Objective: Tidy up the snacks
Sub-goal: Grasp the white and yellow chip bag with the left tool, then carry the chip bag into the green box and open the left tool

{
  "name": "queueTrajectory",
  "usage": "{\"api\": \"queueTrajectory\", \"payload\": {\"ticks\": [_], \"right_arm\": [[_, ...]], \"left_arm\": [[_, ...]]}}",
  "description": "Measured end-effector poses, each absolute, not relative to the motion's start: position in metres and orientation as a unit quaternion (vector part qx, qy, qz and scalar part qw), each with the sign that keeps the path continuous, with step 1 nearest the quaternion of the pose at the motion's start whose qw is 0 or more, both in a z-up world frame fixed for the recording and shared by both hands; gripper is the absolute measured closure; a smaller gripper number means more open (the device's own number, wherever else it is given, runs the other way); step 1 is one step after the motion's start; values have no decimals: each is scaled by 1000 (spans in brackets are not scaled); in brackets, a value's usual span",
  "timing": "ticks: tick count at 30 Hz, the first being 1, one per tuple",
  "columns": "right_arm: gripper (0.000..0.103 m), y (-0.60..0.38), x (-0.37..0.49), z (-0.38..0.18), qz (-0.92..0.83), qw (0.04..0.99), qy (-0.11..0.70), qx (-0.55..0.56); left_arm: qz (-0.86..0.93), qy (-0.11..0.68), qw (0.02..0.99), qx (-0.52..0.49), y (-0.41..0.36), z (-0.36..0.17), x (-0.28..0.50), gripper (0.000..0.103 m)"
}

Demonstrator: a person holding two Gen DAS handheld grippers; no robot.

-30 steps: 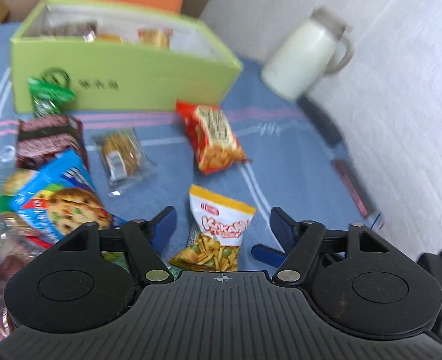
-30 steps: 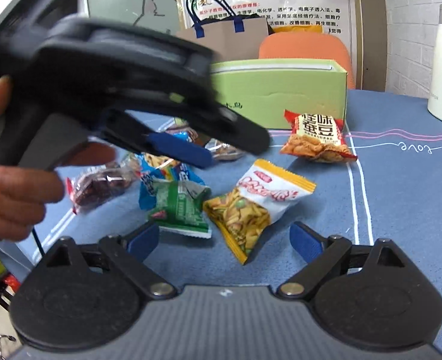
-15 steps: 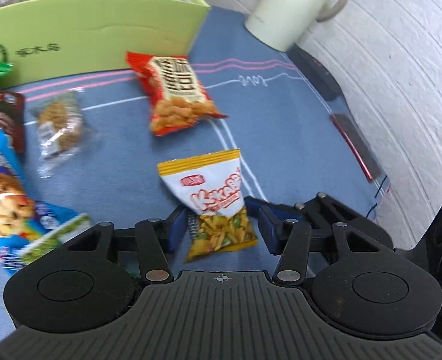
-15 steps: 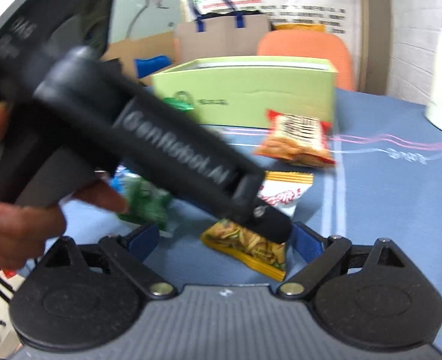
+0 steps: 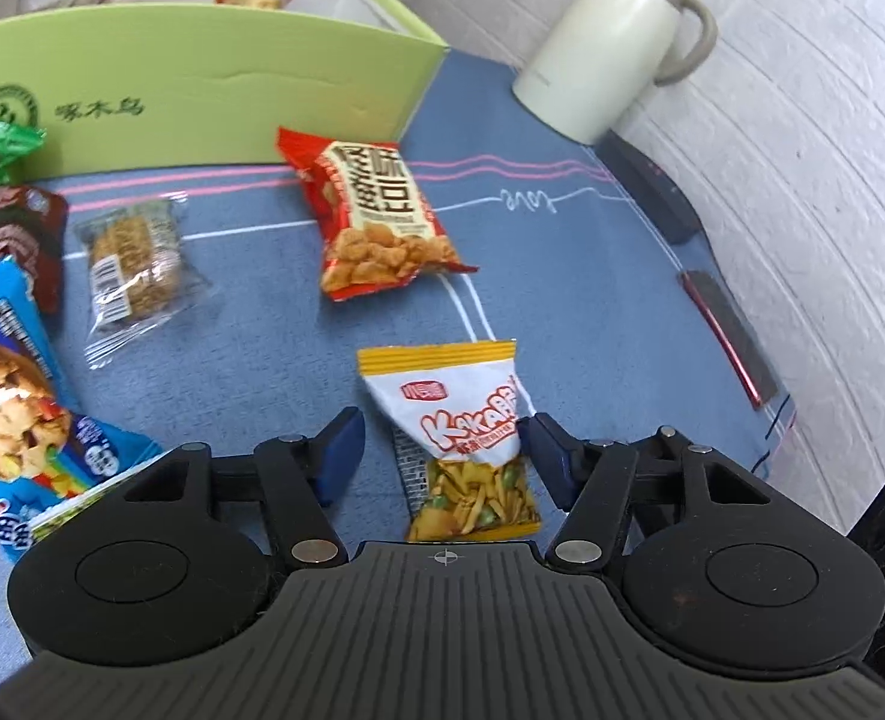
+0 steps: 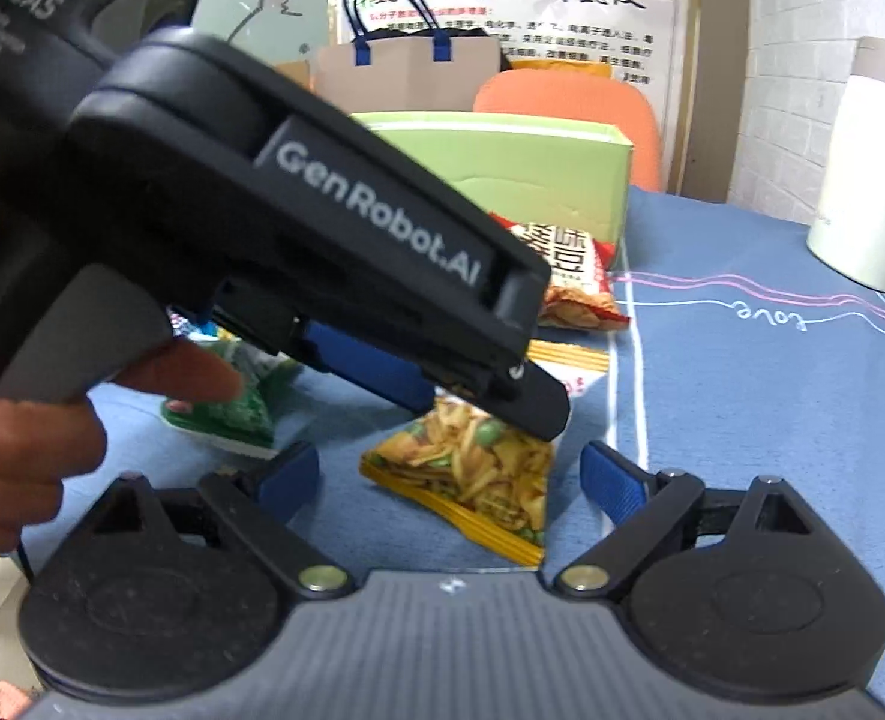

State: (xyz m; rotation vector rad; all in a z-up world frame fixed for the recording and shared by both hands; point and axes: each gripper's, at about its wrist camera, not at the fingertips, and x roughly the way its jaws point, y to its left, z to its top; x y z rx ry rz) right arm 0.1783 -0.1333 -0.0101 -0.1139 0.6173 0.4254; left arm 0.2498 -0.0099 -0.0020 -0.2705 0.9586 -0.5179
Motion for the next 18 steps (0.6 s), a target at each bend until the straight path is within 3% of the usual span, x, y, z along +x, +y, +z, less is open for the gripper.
{"api": "queueTrajectory", "payload": {"ticks": [2,4,6,13,18], "right_arm": [[12,-134,181,-10,202,931,298,-52],[31,-134,184,-6,211,930,299,-44],[35,-130,186,0,215,926,306,-40],[33,-109,210,44,244,934,255,-56],[31,-85,271,81,258,939,207,-88]], "left_arm": [[-252,449,849,-116,-15,-5,249,71],[-254,444,853,-106,-17,-6,247,84],[-258,447,849,-117,-13,-8,246,91],[-254,408,863,-160,17,31,255,92],[-235,359,891,-150,31,81,303,92]]}}
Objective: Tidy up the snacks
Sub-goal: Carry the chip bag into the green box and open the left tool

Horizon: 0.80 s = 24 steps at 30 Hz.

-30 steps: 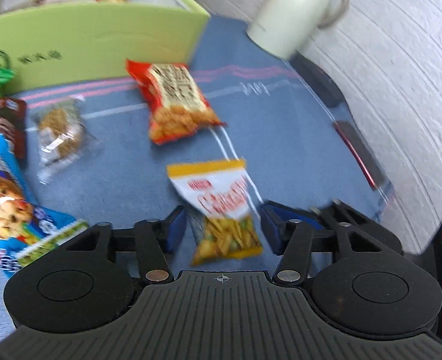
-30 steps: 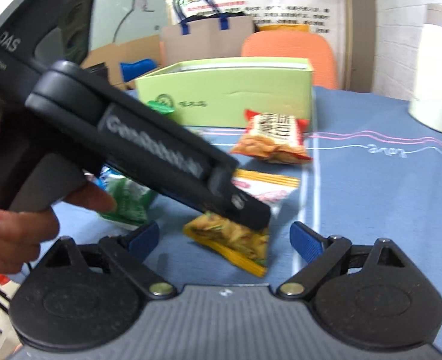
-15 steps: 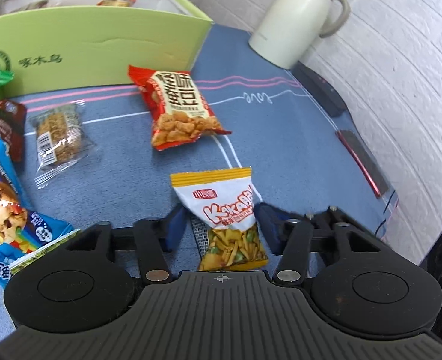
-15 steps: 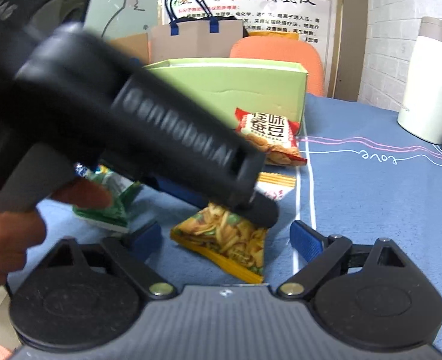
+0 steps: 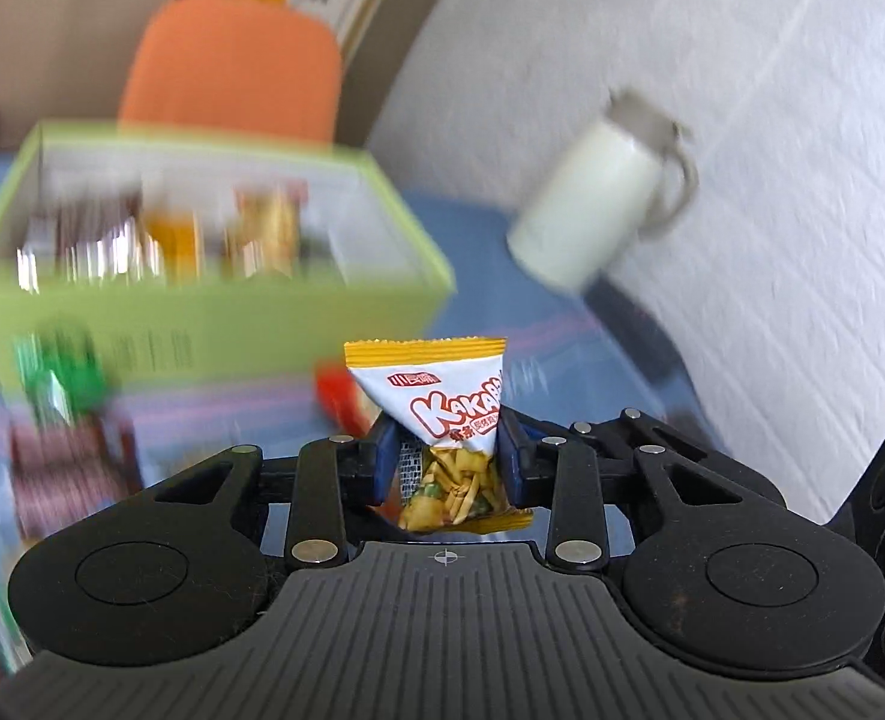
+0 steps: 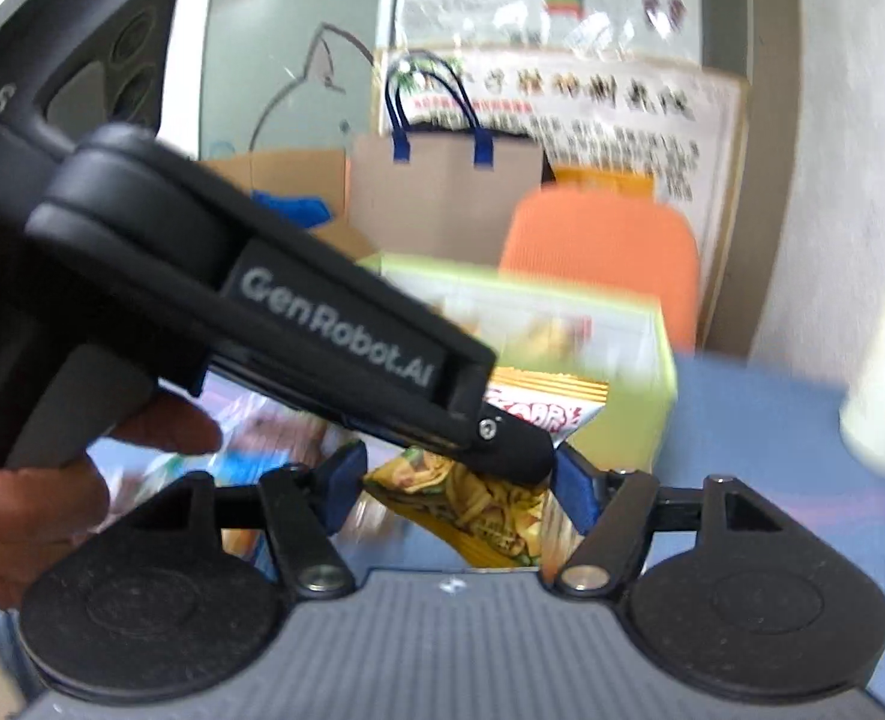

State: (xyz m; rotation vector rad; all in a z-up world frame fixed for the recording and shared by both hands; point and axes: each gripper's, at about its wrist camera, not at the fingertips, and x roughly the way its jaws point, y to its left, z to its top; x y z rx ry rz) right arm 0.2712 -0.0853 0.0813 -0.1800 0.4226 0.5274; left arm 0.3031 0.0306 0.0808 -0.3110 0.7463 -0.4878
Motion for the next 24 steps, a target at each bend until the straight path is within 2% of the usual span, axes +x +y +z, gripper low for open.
{"api": "queueTrajectory", "payload": {"ticks": [6,12,14,16,20,22,24], "right_arm": [[28,-77,360,93,265,937,209,-89],[26,-79,411,71,262,930,241,-88],[20,-84,416,68,257,933,239,-84],[14,-93,415,73,249,938,229,-77],[9,-112,385,99,238,951,189,-59],[9,-113,351,112,238,955,170,-54],[9,-114,322,123,247,955,157,-48]], "left_arm": [[-212,355,897,-156,35,103,388,92],[-191,381,893,-140,25,81,452,91],[-179,374,901,-128,23,75,459,85],[-167,364,908,-122,25,74,460,62],[-171,332,917,-137,45,94,439,58],[-168,310,925,-138,55,111,418,50],[-168,293,931,-137,62,123,392,47]]}}
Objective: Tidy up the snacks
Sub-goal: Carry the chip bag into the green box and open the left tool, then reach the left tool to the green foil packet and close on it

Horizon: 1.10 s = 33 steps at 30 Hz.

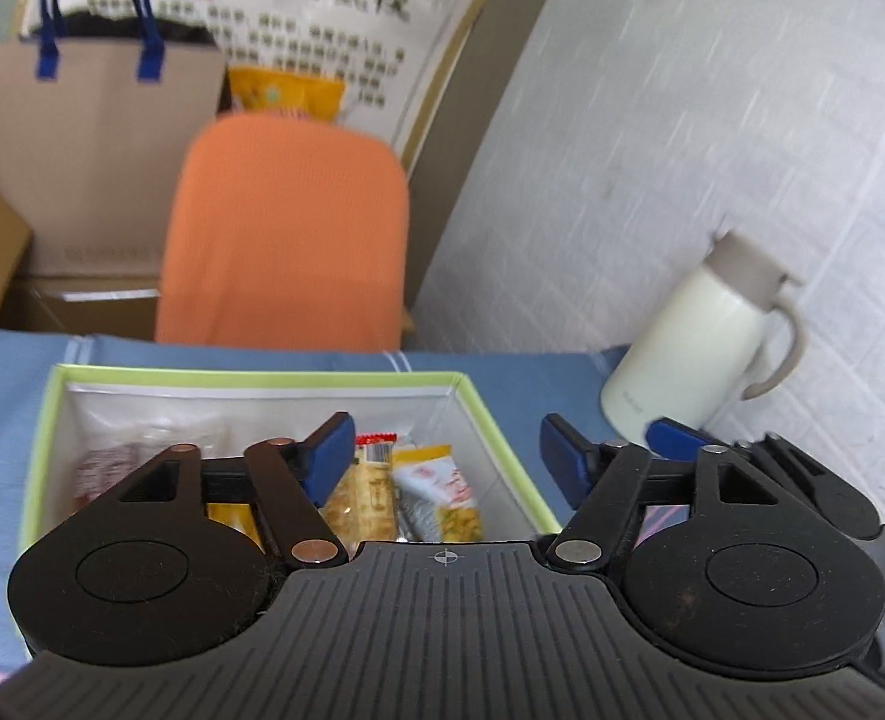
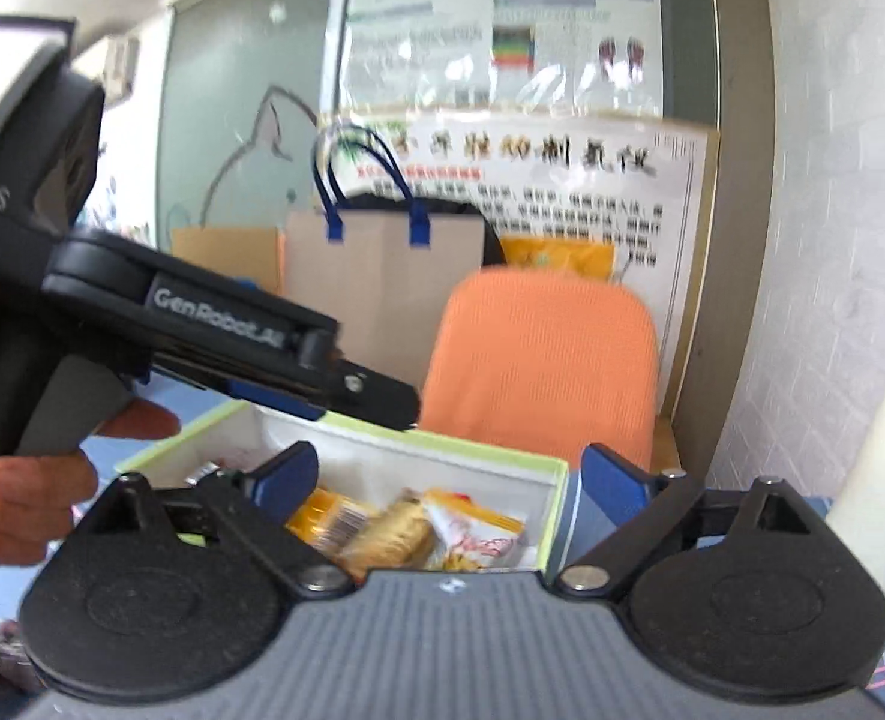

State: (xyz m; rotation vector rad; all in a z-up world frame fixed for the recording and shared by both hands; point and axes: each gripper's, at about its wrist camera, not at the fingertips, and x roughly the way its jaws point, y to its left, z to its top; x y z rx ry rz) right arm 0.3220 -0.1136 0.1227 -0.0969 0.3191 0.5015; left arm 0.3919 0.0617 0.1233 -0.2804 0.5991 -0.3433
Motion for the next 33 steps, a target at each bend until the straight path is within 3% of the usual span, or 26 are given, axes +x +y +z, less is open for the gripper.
{"api": "queueTrajectory", "payload": {"ticks": [7,15,17,21,23,25,26,33], "right_arm": [[9,-96,227,119,284,942,169,-55],[9,-53,162,39,326,903,278,-29],[9,-39,153,22,329,895,300,-37],[9,-20,143,7,340,883,317,-67],[9,-15,137,4,343,878,324,-80],[9,-13,128,4,339,878,324,-99],[9,-14,123,4,343,877,322,-103],[9,-41,96,8,324,881,330,-97]], "left_arm": [[-178,274,936,-132,79,128,294,39],[-140,343,914,-166,101,54,203,40],[-137,370,898,-193,107,33,190,44],[-164,410,867,-230,108,8,185,65],[-179,416,863,-222,103,4,191,68],[-176,432,859,-210,95,-2,196,85],[-178,435,859,-205,92,-4,197,89],[-213,443,850,-188,69,-9,179,89]]}}
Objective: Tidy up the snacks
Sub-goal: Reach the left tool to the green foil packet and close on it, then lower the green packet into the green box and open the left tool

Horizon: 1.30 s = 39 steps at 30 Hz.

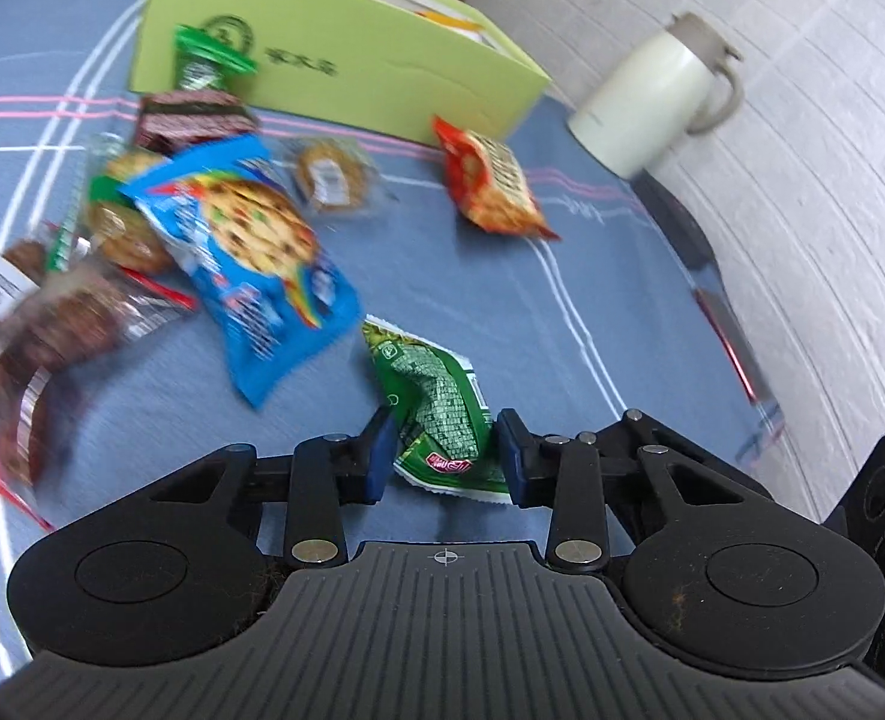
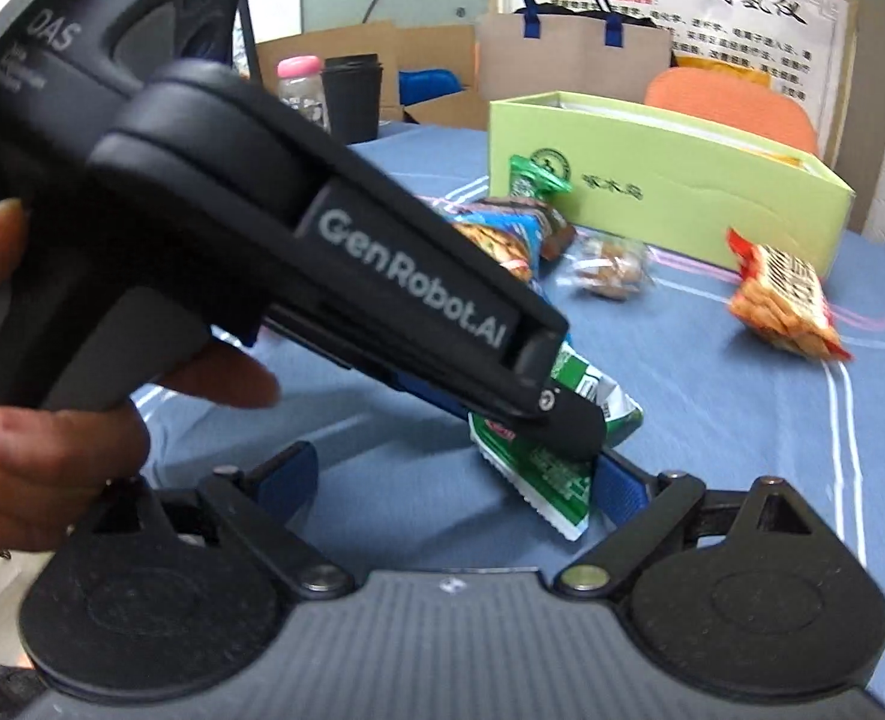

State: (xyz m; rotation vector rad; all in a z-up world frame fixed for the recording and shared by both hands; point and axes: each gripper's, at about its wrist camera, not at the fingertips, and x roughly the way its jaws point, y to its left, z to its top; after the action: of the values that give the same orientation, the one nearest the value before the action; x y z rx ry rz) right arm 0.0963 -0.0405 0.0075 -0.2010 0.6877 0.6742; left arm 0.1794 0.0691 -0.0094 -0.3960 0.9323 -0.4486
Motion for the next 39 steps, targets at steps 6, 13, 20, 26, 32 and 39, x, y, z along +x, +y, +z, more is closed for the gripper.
{"api": "queueTrajectory", "payload": {"ticks": [6,13,20,26,32,39], "right_arm": [[9,-66,90,11,294,891,335,-89],[1,-83,100,13,271,905,324,-41],[1,-73,97,6,266,908,321,-44],[1,-65,98,1,254,913,312,-61],[46,-63,98,8,244,918,307,-60],[46,-60,121,35,270,911,305,-61]], "left_arm": [[-209,435,865,-138,40,-3,169,74],[-181,428,876,-128,41,2,174,63],[-173,434,876,-122,38,-1,180,63],[-188,426,877,-118,40,-3,180,63],[-211,428,873,-101,36,-5,182,96],[-208,412,880,-111,48,10,188,97]]}}
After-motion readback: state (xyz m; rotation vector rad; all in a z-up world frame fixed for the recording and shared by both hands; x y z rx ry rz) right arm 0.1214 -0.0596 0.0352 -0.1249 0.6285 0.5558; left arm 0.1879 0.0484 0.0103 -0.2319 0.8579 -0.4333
